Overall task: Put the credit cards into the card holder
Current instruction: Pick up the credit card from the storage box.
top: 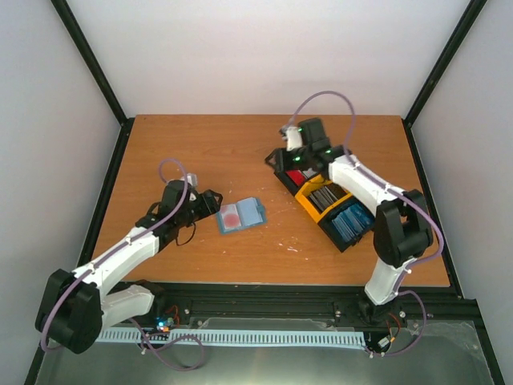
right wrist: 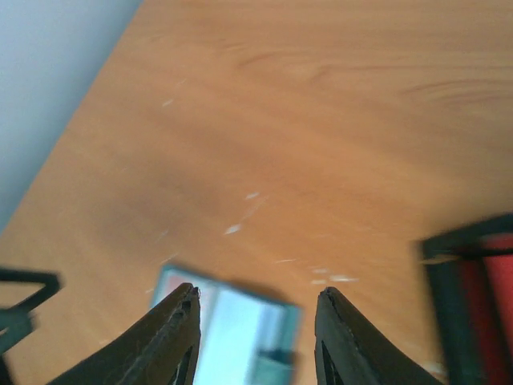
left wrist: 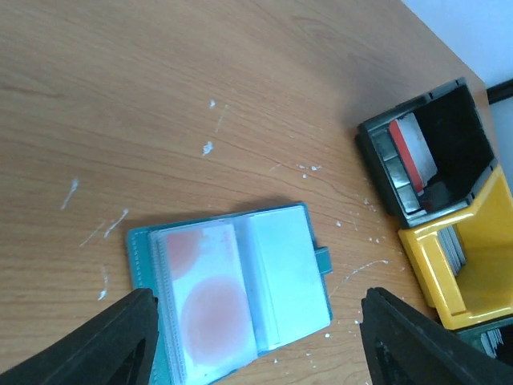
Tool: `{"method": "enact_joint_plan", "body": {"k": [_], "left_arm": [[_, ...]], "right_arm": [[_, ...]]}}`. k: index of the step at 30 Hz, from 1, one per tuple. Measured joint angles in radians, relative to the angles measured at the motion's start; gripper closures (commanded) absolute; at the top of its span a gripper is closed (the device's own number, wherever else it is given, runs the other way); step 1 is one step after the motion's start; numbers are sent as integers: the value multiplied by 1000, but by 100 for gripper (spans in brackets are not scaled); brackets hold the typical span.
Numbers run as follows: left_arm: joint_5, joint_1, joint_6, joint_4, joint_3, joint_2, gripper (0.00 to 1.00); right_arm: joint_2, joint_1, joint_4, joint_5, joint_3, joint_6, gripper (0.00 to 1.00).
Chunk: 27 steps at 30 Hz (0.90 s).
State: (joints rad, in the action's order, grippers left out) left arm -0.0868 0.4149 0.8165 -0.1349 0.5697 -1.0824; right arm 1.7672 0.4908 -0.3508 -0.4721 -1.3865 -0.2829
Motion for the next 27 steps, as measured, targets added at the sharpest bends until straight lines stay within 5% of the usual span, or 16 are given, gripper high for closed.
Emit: {"method": "enact_joint_plan", "body": {"k": [8,15,27], "left_arm": [[-62,0,-104,42,63,-129,28],[-85,-4,-159,37,120,-249,28],[-90,-6,-178,28,158,-323,29]], "right_arm": [[122,-216,-188,69,-167,126,61],[392,-206,-347,159,-413,235,65],[494,-203,-488,205,-497,324,70]]}}
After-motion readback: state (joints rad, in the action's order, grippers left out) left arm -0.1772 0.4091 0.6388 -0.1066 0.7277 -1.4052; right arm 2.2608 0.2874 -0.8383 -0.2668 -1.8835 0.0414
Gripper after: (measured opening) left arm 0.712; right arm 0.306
